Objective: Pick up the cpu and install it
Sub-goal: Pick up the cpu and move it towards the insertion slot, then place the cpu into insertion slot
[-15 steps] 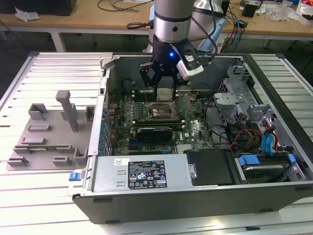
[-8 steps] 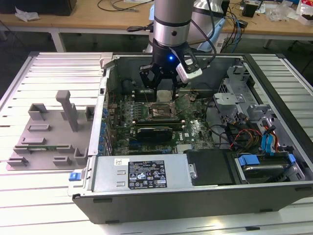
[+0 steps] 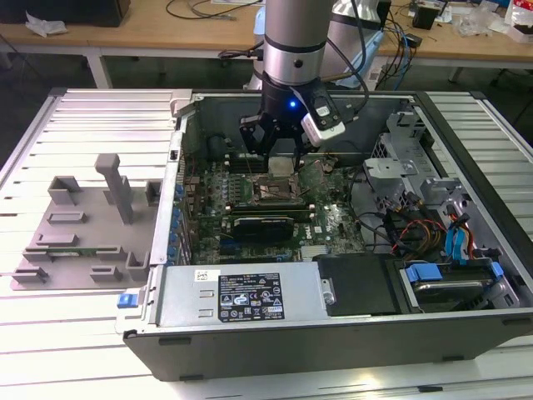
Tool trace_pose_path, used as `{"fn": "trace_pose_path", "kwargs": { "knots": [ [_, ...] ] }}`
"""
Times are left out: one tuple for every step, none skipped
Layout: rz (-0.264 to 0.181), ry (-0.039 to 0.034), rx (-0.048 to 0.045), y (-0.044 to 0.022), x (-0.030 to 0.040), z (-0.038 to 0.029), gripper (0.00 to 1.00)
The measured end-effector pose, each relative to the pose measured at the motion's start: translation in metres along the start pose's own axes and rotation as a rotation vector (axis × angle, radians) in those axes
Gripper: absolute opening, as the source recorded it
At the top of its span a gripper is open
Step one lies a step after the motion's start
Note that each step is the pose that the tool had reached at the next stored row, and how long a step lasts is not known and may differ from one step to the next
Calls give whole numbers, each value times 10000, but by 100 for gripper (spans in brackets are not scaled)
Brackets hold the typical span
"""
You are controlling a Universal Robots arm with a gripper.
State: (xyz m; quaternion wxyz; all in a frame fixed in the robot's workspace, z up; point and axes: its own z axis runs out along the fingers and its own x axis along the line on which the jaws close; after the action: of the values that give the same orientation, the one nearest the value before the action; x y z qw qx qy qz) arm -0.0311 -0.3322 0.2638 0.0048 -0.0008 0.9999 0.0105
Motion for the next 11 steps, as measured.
{"fn": "trace_pose_path", "kwargs": {
  "knots": [
    [0,-1,-1,0,-1,1,55],
    [0,-2,-2,0,-1,3,55],
    [0,-2,-4,0,-1,17,55],
    [-1,0,-1,0,-1,26,55],
    [-1,0,0,0,0,26,55],
    [-1,-1,-2,0,-1,28,55],
    [-1,-1,-2,0,-1,29,55],
    [0,-1,-2,0,-1,29,55],
    [0,-1,-2,0,-1,29,55],
    [0,-1,-2,0,0,29,55],
    [-1,-1,-2,0,-1,30,55]
  ]
}}
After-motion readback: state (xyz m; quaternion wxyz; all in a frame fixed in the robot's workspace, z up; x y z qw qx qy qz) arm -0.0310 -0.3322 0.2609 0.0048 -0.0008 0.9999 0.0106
